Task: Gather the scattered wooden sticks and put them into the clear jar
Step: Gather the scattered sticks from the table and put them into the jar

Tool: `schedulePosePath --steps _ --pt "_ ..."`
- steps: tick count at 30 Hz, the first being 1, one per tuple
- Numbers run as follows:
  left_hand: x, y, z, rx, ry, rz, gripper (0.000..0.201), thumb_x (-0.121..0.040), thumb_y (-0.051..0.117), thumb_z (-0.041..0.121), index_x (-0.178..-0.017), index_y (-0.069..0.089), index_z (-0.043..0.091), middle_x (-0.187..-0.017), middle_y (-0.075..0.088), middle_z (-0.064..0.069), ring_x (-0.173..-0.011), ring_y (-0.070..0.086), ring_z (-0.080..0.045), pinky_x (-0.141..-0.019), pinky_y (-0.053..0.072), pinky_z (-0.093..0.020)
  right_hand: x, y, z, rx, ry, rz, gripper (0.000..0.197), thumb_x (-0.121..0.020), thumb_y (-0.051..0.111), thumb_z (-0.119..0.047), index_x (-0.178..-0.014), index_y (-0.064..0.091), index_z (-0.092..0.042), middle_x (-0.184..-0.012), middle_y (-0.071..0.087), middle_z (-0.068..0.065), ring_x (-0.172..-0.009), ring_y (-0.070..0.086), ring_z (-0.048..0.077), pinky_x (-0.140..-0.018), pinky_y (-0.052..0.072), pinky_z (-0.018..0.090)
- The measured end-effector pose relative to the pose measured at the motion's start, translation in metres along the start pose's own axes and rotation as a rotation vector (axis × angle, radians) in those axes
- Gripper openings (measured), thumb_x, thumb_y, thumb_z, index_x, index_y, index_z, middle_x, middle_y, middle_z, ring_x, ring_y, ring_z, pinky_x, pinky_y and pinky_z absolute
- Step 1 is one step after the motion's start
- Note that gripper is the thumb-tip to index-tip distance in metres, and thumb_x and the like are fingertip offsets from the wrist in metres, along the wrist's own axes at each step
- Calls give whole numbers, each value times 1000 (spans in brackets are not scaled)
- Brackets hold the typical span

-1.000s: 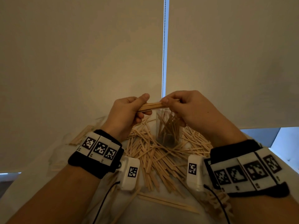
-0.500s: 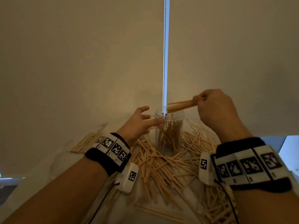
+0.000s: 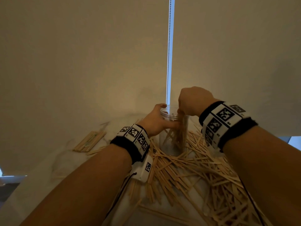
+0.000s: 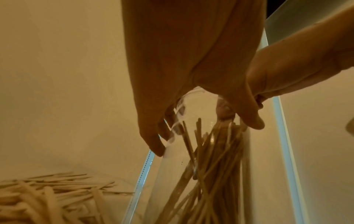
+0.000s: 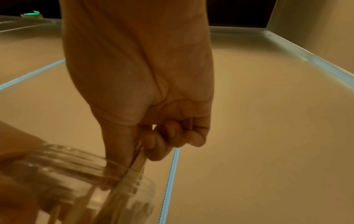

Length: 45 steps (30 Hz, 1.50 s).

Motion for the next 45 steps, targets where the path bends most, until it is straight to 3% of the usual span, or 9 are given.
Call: schedulePosePath --steps 9,11,14,18,23,26,31,39,45 --pt "7 4 -3 118 84 30 61 -79 73 -17 -126 50 15 -92 71 10 -81 67 1 -70 53 -11 9 12 -15 -212 -10 -156 49 -103 38 -47 -114 66 -9 -90 65 7 -82 61 23 -75 47 33" --pt "11 3 -7 93 41 10 100 -80 75 -10 -157 15 12 -122 63 3 -103 63 -7 -79 50 -12 17 16 -17 -150 -45 -179 55 -103 31 -54 -123 67 -17 -114 68 9 -101 63 27 -90 49 36" --pt "24 -5 -13 -31 -59 -87 130 -78 85 12 -159 -17 23 -150 47 -6 -126 52 -15 -99 47 -27 31 8 -14 -229 8 26 53 -98 36 -59 -120 67 -23 -122 62 10 -110 58 32 -97 48 43" --pt "55 -38 -4 -421 -181 -134 109 -70 88 46 -157 28 20 -146 52 -8 -127 53 -20 -103 44 -34 58 -6 -16 -334 51 218 35 -95 47 -46 -85 63 -17 -86 64 7 -80 62 29 -68 47 32" --pt "111 -76 0 -792 -258 -225 53 -73 81 58 -109 68 22 -99 72 3 -82 64 -8 -71 51 -25 97 18 -48 -328 -91 -209 37 -93 55 -44 -73 59 -13 -74 59 3 -74 60 24 -61 47 28" --pt "157 -82 -3 -920 -391 -411 64 -68 79 68 -105 65 17 -87 74 -2 -66 63 -9 -60 53 -24 121 36 -65 -174 -147 -449 52 -93 51 -60 -76 61 -12 -74 60 3 -67 57 19 -65 48 30" --pt "218 -81 -21 -1054 -609 -607 99 -57 75 81 -126 38 20 -99 67 -4 -80 75 -22 -69 63 -34 138 51 -77 17 -126 -669 78 -78 44 -86 -87 63 -11 -92 64 4 -88 60 23 -79 49 34" --pt "175 -82 -53 -1173 -319 -281 44 -94 61 52 -108 62 11 -106 69 -9 -96 63 -26 -74 46 -31 145 48 -87 -74 -133 -672 40 -84 70 -52 -74 61 -14 -75 55 -1 -65 49 13 -68 44 30" --pt "139 -64 -49 -1164 -281 -34 84 -79 61 76 -125 49 6 -122 56 -15 -110 55 -32 -91 50 -41 150 48 -90 -98 -117 -662 40 -88 67 -49 -100 69 -11 -82 57 1 -78 55 18 -70 46 30"
Point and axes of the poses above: each hand's wrist, its own x-axis away from the middle knuckle, its own y-axis out of the palm, z = x × y, the point moved 2 cm from there along -x, towards the middle knuckle
